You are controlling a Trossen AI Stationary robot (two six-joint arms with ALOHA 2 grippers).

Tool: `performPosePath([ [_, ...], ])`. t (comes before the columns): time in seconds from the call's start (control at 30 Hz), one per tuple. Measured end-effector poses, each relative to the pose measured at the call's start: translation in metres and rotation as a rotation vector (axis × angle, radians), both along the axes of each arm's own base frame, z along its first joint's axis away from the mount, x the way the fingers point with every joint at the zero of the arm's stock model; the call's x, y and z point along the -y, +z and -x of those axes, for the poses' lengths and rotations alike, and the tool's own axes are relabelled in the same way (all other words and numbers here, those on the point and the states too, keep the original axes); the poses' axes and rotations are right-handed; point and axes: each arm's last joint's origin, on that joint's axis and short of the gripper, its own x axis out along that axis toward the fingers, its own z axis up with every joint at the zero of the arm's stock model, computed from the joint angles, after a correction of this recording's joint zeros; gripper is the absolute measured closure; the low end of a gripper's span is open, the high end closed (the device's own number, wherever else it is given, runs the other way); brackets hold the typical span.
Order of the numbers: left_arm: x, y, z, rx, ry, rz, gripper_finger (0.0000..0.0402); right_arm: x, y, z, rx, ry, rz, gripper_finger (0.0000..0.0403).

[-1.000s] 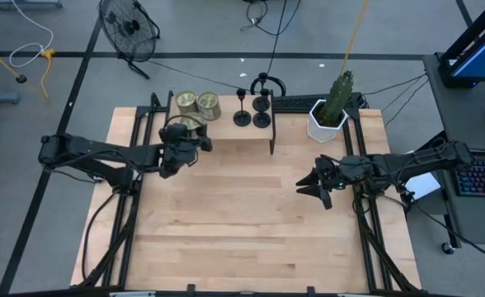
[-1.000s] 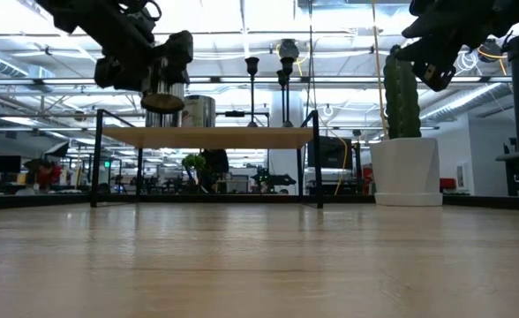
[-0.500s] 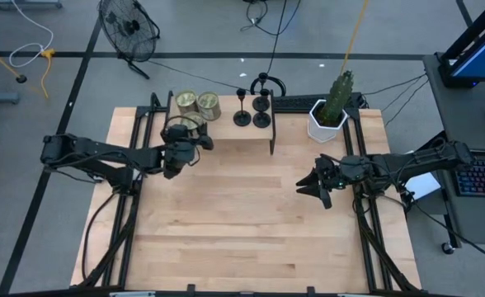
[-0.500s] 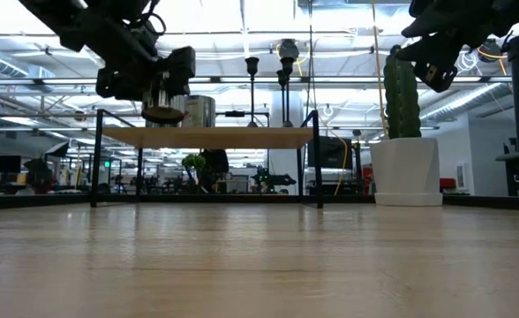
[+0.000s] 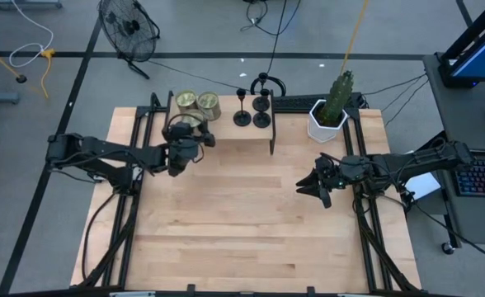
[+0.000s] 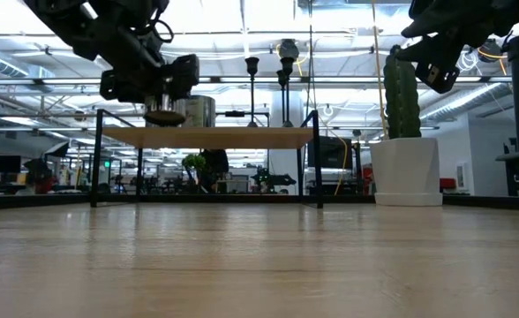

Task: Pick & Place candle stick holders
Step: Put the scented candle on the shelf

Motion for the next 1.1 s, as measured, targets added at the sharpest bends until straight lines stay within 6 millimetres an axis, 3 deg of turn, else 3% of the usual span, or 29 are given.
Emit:
performPosePath([
  [0.67,-0.021,-0.009,-0.002,-0.027,-0.028,0.053,0.0024,0.000,0.000,0.000,-0.001,0.000,0.001,0.0277],
  [0.93,-0.023,-0.008,-0.002,-0.022,-0.021,0.050,0.0039,0.000,0.000,0.000,-0.004,-0.001,-0.001,0.0277],
  [1.1,-0.023,-0.008,-0.002,-0.024,-0.024,0.051,0.0014,0.000,0.000,0.000,-0.004,-0.001,-0.001,0.0277],
])
